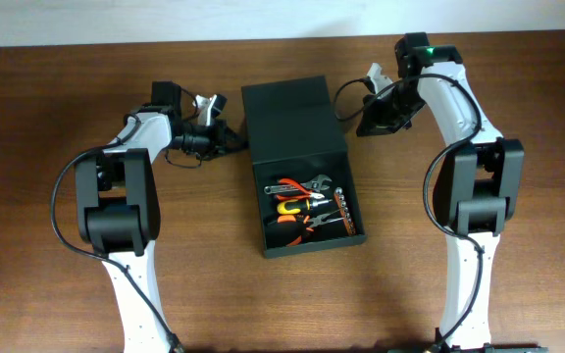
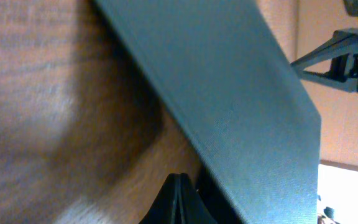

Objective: Pack container
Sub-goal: 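Move both grippers to the edges of the raised box lid, then push the lid forward with both grippers to close the box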

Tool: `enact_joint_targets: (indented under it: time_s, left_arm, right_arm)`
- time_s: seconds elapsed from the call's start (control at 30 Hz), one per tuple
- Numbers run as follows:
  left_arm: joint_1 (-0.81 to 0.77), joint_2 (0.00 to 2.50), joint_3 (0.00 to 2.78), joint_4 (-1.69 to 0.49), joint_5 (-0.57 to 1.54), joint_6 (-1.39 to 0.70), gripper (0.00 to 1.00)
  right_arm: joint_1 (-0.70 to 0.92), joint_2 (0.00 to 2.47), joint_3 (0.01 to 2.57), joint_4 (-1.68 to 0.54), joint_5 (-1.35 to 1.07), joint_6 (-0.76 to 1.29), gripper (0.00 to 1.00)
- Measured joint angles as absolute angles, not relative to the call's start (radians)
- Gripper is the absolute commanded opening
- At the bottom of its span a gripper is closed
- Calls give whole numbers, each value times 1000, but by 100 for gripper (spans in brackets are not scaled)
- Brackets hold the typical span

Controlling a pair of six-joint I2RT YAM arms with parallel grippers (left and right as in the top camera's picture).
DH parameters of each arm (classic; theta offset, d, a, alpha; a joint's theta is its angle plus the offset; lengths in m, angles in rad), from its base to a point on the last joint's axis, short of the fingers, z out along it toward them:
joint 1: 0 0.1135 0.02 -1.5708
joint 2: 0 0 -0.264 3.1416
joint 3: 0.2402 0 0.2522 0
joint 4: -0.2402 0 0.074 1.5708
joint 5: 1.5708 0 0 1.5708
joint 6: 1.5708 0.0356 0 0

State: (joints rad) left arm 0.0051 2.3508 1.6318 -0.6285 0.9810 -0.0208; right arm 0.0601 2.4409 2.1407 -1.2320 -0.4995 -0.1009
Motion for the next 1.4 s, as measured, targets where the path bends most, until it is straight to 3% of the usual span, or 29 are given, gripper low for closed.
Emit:
enact_joint_targets:
  time_s: [1.0,1.4]
  left_arm:
    - [-78,2351,1632,-543,1022,-118,2]
    - [-72,2351,1628,-189,1183,-260,2]
  right_arm:
    - [64,2441,2078,-1224,-525,-109,4]
    - [56,2442,2072,-1151,-760,-165,5]
